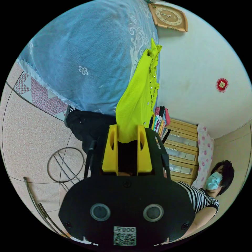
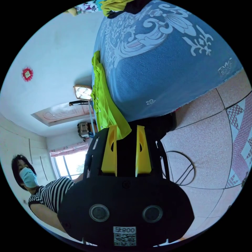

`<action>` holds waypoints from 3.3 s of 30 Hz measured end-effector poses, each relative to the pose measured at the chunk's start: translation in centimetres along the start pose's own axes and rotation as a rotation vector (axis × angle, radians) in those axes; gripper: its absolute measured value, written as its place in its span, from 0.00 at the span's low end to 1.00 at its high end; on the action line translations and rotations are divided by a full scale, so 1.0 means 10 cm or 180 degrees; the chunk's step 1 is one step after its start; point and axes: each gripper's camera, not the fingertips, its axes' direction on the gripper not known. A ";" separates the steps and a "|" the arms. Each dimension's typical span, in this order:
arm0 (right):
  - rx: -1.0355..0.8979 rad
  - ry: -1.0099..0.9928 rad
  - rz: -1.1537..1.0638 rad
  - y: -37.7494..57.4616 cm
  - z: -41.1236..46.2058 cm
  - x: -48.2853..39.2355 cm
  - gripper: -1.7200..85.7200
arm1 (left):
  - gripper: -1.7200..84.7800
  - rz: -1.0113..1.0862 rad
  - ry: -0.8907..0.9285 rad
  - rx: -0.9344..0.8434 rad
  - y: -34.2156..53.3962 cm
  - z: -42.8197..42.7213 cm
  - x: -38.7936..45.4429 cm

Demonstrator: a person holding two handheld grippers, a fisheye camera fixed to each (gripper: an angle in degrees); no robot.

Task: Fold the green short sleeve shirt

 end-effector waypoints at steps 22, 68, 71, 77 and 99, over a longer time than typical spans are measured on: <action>-0.0017 -0.0477 -0.1058 0.57 -0.59 -0.09 0.02 | 0.04 0.0585 0.0288 0.0367 1.14 -0.72 0.67; 0.0285 -0.0732 -0.1623 0.82 -1.60 -0.80 0.02 | 0.04 0.1371 0.0828 0.0412 1.42 -0.47 2.00; 0.0304 -0.0733 -0.1602 0.44 -1.59 -1.01 0.02 | 0.04 0.1424 0.0821 0.0398 1.01 -0.32 2.23; 0.0276 -0.0662 -0.1510 -0.50 -1.52 -1.46 0.02 | 0.04 0.1455 0.0688 0.0339 -0.01 0.03 2.70; -0.0230 -0.0111 -0.0841 -4.08 -0.52 -2.67 0.03 | 0.05 0.0995 -0.0013 0.0147 -3.93 1.73 3.22</action>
